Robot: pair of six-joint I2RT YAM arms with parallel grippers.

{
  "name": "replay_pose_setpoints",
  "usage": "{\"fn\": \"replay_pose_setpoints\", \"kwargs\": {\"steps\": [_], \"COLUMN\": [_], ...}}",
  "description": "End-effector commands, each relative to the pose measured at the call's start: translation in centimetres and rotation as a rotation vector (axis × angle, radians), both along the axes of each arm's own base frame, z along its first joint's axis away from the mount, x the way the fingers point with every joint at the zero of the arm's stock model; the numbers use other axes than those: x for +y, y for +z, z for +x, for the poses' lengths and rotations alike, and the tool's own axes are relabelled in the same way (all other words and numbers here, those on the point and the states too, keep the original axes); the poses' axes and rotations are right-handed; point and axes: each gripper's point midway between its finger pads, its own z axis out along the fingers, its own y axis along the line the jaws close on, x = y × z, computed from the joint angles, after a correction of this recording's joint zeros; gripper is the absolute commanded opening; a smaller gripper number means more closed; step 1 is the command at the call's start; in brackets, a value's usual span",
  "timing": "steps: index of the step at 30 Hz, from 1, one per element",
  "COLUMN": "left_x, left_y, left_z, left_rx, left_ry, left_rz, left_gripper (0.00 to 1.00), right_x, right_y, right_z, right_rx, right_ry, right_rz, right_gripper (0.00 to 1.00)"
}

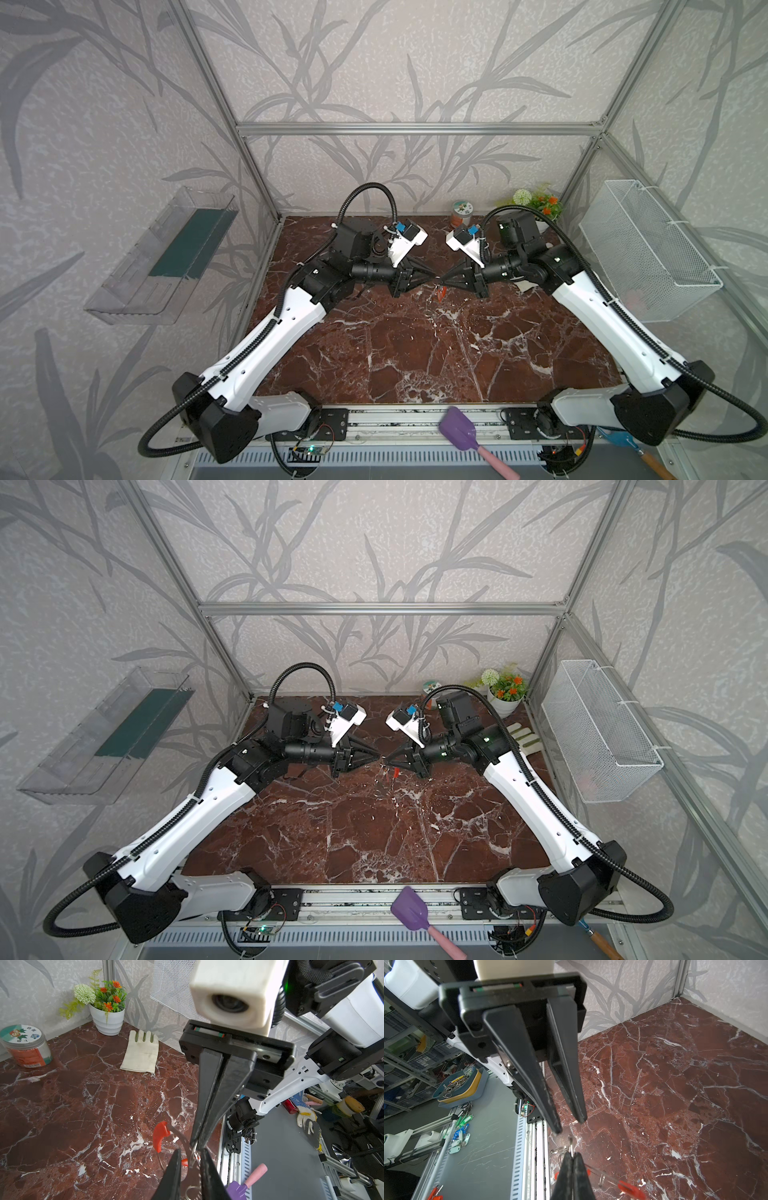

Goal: Put the keys on the keyring

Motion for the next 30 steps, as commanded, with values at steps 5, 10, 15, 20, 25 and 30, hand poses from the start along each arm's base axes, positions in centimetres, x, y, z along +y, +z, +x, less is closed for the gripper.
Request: {"fn": "replay_pose_setpoints", "kwargs": {"steps": [5,10,15,20,25,30], "left_x": [-0.5,-0.8,-1.1,-1.2,-1.3,-1.5], "left_y": [0.7,0.6,0.6,0.1,-0.1,0.0], "left_z": [-0.7,-0.8,-0.9,-1.1,-1.3,-0.9], "left_rx": [-0.013,0.000,0.007,0.025,0.035,0.030], "left_ry": [-0.057,-0.075,-0.089,-0.108,-0.117,-0.102], "left_rz": [-0.005,-0.006,-0.009,0.002,0.005,0.005], "left_gripper": [0.19,0.17,0.14,0.14,0.10,0.00], "right_x": [0.2,0.3,0.4,0.4,0.4,0.6], "right_y": [1.8,1.9,2.0,2.1,2.4,2.4], "right_z": [-0.4,-0.2,-0.2,-0.1,-0.1,-0.2], "right_rx": [-0.041,-0.045,-0.040,-0.046,-0.048,-0.035], "right_ry": [0.019,0.017,0.023,0.020,0.021,0.028], "right_rz": [0.033,0.039,0.049,0.051,0.061,0.073], "right_gripper": [0.00,0.00,0.00,0.00,0.00,0.00]}}
